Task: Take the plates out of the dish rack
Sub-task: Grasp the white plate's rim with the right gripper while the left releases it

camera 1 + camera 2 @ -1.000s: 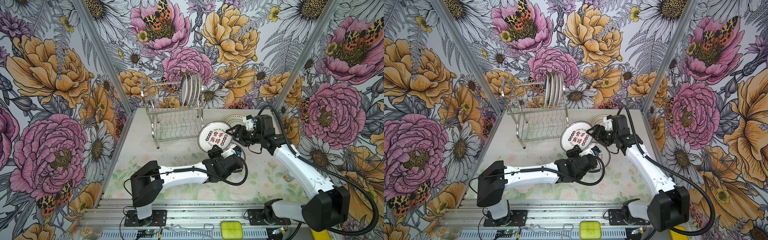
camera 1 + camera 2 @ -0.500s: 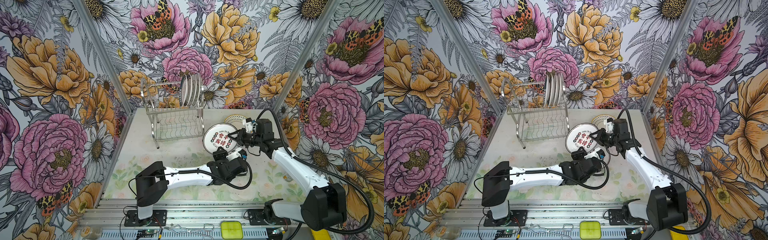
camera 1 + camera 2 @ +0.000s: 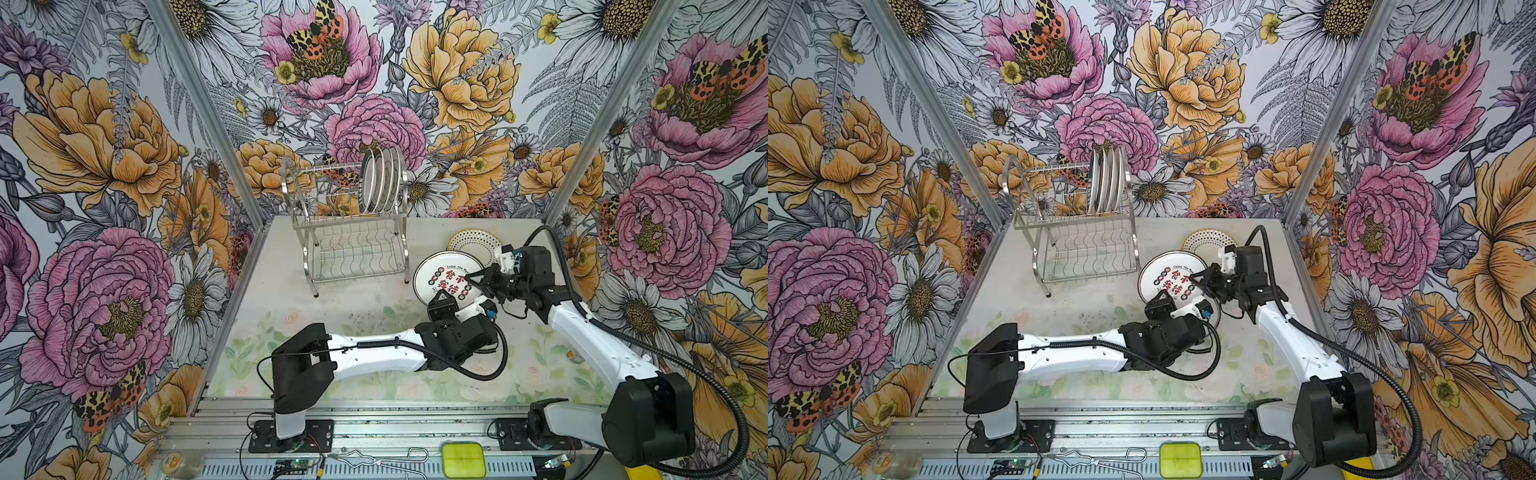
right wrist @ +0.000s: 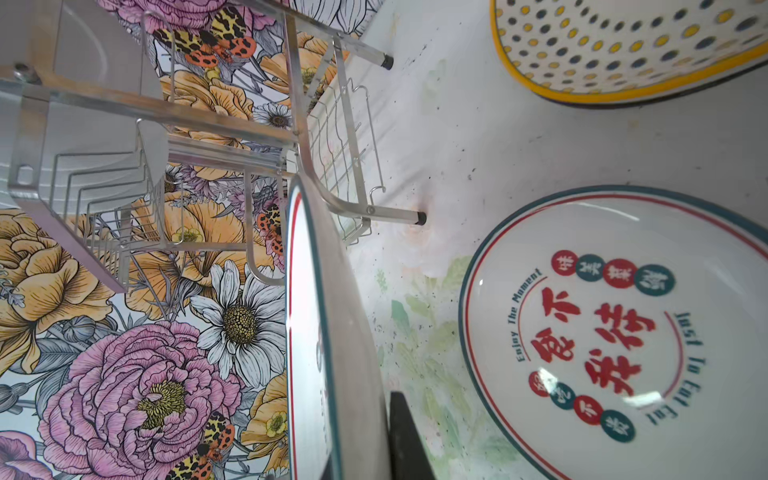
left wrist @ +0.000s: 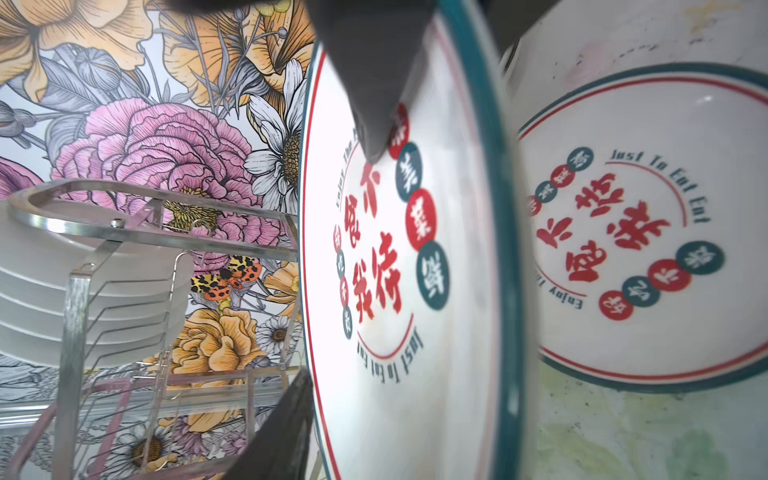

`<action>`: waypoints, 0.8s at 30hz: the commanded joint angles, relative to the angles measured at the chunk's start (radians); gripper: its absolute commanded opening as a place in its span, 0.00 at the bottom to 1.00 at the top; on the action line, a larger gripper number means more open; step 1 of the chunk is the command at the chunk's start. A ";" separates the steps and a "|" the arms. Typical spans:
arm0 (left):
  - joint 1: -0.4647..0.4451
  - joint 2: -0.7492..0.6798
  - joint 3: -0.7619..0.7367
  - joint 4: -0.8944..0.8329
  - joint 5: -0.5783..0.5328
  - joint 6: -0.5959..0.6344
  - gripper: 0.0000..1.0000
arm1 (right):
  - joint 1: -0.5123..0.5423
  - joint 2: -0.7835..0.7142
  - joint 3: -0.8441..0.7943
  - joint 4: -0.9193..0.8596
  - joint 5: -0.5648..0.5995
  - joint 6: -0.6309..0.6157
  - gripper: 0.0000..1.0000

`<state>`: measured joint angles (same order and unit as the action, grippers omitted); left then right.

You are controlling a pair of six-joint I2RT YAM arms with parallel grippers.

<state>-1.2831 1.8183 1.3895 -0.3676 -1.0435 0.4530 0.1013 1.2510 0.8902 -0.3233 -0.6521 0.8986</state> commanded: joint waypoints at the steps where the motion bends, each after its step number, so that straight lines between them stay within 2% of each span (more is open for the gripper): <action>1: -0.005 -0.070 0.019 -0.038 0.051 -0.093 0.59 | -0.036 -0.044 -0.005 0.052 0.002 -0.005 0.00; 4: -0.008 -0.096 -0.002 -0.058 0.062 -0.116 0.63 | -0.060 -0.030 -0.010 0.052 0.004 -0.014 0.00; 5: -0.009 -0.102 -0.004 -0.069 0.062 -0.126 0.65 | -0.066 -0.024 -0.011 0.052 0.005 -0.016 0.00; 6: -0.010 -0.108 -0.004 -0.081 0.061 -0.139 0.73 | -0.073 -0.020 -0.016 0.053 0.008 -0.018 0.00; 11: -0.015 -0.163 -0.026 -0.139 0.059 -0.197 0.83 | -0.087 0.017 -0.044 0.052 0.033 -0.045 0.00; 17: 0.007 -0.271 -0.072 -0.152 0.075 -0.232 0.89 | -0.091 0.055 -0.084 0.053 0.075 -0.072 0.00; 24: 0.102 -0.368 -0.072 -0.175 0.155 -0.308 0.94 | -0.091 0.054 -0.138 0.061 0.105 -0.068 0.00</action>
<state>-1.2160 1.4891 1.3273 -0.5274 -0.9501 0.2035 0.0139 1.3151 0.7589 -0.3031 -0.5606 0.8440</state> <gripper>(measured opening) 0.932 0.106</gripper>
